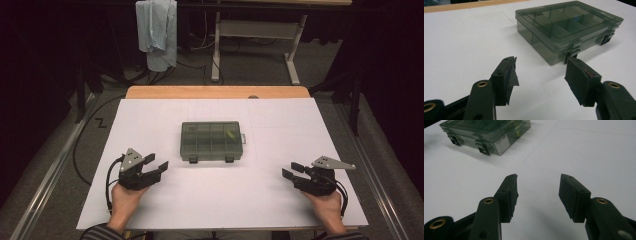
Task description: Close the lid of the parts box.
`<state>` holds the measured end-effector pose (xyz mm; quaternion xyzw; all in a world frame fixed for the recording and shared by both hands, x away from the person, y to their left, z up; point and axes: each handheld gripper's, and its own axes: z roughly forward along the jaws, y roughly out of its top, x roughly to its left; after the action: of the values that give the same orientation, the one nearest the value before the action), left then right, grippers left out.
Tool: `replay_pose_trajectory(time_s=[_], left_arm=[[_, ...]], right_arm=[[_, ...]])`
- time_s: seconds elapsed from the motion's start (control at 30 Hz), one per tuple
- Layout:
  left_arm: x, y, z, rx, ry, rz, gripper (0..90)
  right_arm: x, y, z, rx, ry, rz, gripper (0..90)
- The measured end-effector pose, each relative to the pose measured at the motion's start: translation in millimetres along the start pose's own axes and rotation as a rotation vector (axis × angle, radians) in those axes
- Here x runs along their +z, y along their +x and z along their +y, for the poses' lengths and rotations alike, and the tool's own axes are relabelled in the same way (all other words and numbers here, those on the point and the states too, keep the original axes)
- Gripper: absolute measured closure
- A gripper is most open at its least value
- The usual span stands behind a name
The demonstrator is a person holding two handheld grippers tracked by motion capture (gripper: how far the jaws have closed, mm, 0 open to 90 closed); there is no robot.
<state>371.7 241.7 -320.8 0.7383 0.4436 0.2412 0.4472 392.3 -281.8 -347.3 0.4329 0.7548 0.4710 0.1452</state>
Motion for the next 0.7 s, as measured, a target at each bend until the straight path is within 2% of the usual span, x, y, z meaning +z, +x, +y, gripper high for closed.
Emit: replay_pose_trajectory(time_s=[0.27, 0.7], left_arm=[[-0.4, 2.1, -2.8, -0.021, 0.0, 0.0, 41.0], [0.8, 2.1, -4.6, -0.01, 0.014, 0.008, 40.8]], right_arm=[[-2.2, -3.2, -3.3, 0.017, -0.011, -0.005, 50.1], [-3.0, -3.4, -5.5, 0.002, -0.01, -0.027, 49.4]])
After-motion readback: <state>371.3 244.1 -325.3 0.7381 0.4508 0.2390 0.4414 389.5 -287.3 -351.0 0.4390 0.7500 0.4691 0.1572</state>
